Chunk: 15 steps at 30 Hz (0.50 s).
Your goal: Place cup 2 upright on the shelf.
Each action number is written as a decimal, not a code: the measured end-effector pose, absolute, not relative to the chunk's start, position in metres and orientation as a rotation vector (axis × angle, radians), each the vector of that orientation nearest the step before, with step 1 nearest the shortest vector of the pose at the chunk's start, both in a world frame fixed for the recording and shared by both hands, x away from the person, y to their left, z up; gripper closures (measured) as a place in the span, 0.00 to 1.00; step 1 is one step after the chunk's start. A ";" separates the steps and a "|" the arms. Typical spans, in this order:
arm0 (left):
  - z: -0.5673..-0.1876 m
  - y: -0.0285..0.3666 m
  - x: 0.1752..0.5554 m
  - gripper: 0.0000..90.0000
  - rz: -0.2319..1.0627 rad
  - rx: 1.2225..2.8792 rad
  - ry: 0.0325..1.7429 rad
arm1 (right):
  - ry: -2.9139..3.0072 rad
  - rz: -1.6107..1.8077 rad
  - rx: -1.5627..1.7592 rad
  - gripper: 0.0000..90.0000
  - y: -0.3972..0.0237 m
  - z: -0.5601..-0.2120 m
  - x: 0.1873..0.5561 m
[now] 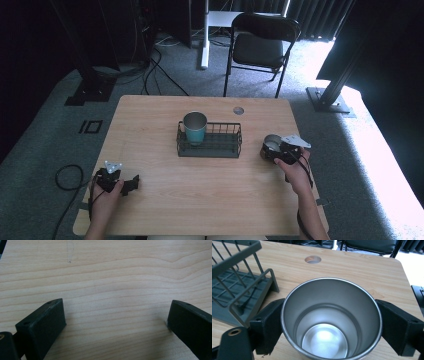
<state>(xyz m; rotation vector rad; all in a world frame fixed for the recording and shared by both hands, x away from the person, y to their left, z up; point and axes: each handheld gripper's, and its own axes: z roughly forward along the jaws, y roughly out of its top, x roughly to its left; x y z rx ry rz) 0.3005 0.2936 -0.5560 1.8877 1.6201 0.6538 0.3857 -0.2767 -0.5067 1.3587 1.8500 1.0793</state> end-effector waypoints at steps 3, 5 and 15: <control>-0.556 0.294 0.301 0.03 0.654 1.887 1.620 | 1.850 1.094 1.359 0.15 -0.277 -0.501 0.385; -0.556 0.294 0.301 0.03 0.654 1.887 1.621 | 1.847 1.101 1.361 0.15 -0.277 -0.497 0.385; -0.556 0.294 0.301 0.03 0.654 1.887 1.620 | 1.829 1.115 1.330 0.15 -0.272 -0.471 0.387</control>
